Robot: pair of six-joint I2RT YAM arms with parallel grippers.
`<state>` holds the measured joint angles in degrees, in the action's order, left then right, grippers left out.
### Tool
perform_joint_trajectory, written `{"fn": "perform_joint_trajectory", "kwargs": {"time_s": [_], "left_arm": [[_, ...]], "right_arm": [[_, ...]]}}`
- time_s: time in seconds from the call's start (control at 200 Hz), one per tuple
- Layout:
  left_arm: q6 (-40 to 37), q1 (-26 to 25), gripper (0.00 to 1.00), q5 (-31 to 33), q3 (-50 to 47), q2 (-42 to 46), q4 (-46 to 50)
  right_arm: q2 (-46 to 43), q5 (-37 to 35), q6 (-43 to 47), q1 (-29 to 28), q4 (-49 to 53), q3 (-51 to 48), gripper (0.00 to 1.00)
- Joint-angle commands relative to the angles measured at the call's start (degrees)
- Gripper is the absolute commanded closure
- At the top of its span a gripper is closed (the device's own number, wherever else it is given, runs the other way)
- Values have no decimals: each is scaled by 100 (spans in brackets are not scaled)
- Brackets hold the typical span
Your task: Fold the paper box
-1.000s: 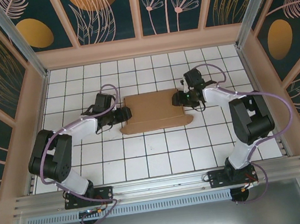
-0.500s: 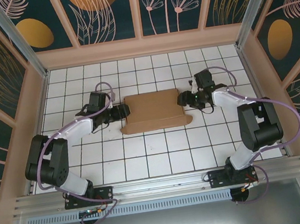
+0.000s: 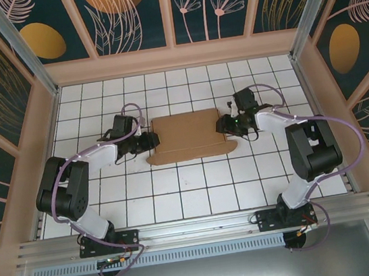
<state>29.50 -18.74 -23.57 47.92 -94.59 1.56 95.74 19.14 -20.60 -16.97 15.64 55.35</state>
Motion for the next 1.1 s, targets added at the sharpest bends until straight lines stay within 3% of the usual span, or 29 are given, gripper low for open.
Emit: {"fn": "perform_joint_trajectory", "kwargs": {"time_s": [0.0,0.115,0.16,0.305,0.43,0.535,0.616,0.856,1.096], "left_arm": [[-285,4,63,330,82,-216,511],[-501,6,63,595,168,-187,723],[-561,8,62,665,207,-183,772],[-629,7,60,735,277,-131,819],[-693,4,60,773,317,-113,907],[-686,8,60,784,289,-94,920],[-664,5,61,764,275,-100,925],[-700,8,61,819,289,-148,930],[-695,10,61,759,314,-182,890]], "right_arm": [[-81,-1131,174,-213,467,217,42],[-723,-2116,355,-483,476,457,37],[-900,-2200,589,-657,348,508,37],[-929,-1256,2210,-1193,-160,459,38],[-931,-865,4111,-1712,-653,148,37],[-1163,-407,5788,-2040,-1476,-492,33],[-1158,-140,6569,-2112,-1835,-696,29],[-455,21,7288,-2108,-1052,-105,29],[-129,-404,7424,-2226,-1375,-112,29]]}}
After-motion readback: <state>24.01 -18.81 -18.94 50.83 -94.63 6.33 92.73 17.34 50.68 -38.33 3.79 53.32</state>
